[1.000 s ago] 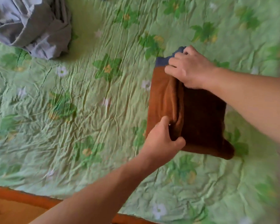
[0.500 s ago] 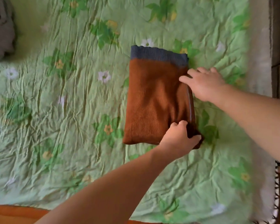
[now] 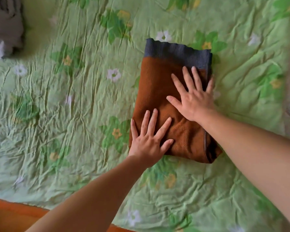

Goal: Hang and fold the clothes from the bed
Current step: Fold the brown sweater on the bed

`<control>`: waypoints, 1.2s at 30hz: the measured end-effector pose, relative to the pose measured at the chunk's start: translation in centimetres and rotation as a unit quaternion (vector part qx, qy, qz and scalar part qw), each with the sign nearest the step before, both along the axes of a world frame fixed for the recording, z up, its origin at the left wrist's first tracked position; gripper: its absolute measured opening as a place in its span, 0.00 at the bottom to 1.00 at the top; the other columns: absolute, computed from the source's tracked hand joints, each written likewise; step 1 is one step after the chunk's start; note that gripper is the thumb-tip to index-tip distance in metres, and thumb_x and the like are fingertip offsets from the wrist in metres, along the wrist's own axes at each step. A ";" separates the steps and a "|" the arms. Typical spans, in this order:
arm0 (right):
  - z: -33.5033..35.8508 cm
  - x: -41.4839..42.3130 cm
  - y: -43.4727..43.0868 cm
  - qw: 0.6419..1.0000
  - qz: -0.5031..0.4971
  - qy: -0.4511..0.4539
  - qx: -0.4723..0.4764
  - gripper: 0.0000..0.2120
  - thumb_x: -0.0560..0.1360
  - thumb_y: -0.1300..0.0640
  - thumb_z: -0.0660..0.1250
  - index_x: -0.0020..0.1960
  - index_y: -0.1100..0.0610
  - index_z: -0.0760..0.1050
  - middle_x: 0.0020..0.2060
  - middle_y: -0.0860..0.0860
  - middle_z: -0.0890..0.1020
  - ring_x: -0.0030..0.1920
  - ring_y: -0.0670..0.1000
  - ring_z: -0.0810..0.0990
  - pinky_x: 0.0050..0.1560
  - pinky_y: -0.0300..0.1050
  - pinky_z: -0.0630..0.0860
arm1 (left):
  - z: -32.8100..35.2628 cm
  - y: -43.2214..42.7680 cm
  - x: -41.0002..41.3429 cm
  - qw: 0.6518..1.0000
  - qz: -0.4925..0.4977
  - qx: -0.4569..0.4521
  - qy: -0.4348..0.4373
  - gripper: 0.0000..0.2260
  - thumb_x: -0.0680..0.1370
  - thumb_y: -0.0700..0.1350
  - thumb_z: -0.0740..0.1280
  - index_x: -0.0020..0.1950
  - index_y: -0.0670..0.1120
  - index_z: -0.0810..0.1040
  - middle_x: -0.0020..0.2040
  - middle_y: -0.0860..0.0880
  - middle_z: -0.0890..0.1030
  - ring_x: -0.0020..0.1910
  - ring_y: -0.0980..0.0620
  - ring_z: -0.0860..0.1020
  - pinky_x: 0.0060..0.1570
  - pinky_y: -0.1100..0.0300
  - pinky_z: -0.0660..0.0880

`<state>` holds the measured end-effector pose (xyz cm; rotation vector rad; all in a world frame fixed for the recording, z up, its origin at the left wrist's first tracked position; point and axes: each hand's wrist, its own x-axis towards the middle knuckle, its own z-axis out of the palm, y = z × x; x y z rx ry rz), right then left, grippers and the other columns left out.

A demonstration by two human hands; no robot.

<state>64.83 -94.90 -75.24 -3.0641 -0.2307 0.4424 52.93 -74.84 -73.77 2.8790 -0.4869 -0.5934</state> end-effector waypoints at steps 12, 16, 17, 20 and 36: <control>1.8 -3.1 -0.4 0.881 -0.386 -0.066 0.265 0.40 0.76 0.44 0.70 0.80 0.59 0.57 0.74 0.63 0.66 0.74 0.63 0.64 0.73 0.57 0.63 | 3.1 3.5 -1.0 0.888 0.394 -0.226 0.071 0.38 0.71 0.62 0.74 0.77 0.53 0.63 0.67 0.50 0.69 0.66 0.52 0.70 0.67 0.56 0.68; 3.5 -2.3 -1.3 0.731 -0.547 0.063 0.403 0.27 0.71 0.42 0.75 0.62 0.56 0.72 0.59 0.53 0.80 0.59 0.57 0.80 0.63 0.54 0.76 | 4.0 3.8 -0.9 0.764 0.515 -0.328 0.207 0.27 0.71 0.51 0.79 0.66 0.51 0.73 0.54 0.49 0.83 0.49 0.56 0.83 0.49 0.62 0.80; 4.1 -2.2 -1.6 0.707 -0.557 0.091 0.426 0.25 0.71 0.44 0.76 0.59 0.55 0.72 0.58 0.53 0.80 0.58 0.56 0.80 0.62 0.53 0.76 | 4.2 4.1 -0.6 0.742 0.523 -0.349 0.234 0.26 0.71 0.46 0.79 0.65 0.50 0.73 0.52 0.48 0.85 0.46 0.55 0.84 0.43 0.65 0.80; 5.7 -2.3 -1.7 0.653 -0.568 0.129 0.484 0.24 0.71 0.48 0.76 0.61 0.56 0.72 0.60 0.52 0.80 0.59 0.55 0.80 0.66 0.54 0.74 | 5.4 5.5 1.3 0.708 0.529 -0.389 0.261 0.23 0.72 0.37 0.77 0.63 0.47 0.74 0.47 0.46 0.85 0.38 0.55 0.84 0.35 0.67 0.77; 9.0 -13.0 23.8 0.506 -0.592 0.366 0.509 0.20 0.84 0.42 0.55 0.63 0.58 0.69 0.43 0.59 0.83 0.37 0.57 0.83 0.34 0.50 0.81 | 9.1 19.1 17.6 0.908 0.331 -0.252 0.053 0.32 0.79 0.49 0.69 0.79 0.60 0.58 0.70 0.49 0.69 0.59 0.49 0.77 0.55 0.52 0.79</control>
